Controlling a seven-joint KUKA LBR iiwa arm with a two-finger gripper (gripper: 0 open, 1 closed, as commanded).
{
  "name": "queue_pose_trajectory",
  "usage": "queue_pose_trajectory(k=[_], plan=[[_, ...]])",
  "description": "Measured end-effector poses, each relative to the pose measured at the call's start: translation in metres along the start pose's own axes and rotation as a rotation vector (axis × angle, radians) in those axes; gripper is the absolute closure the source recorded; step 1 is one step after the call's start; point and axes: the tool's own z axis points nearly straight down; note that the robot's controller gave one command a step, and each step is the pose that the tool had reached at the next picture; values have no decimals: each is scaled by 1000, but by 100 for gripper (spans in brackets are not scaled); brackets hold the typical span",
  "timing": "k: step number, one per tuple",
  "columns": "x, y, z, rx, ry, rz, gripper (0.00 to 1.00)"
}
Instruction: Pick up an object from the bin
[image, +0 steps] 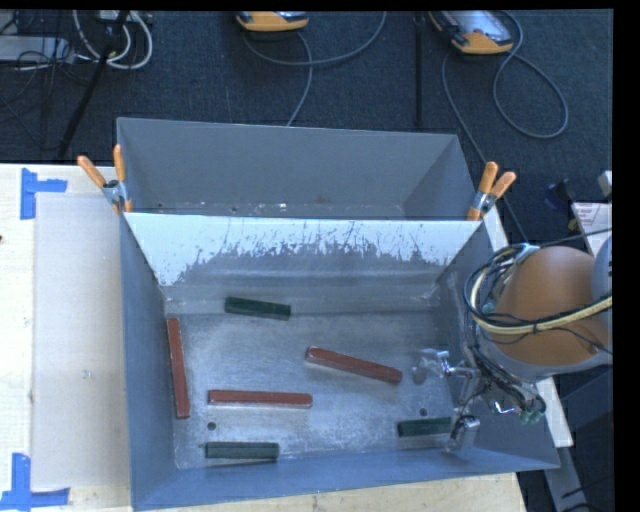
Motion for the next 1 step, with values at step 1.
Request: queue_pose_trajectory(k=[1], plan=[[1,0,30,3,-7,13,0]])
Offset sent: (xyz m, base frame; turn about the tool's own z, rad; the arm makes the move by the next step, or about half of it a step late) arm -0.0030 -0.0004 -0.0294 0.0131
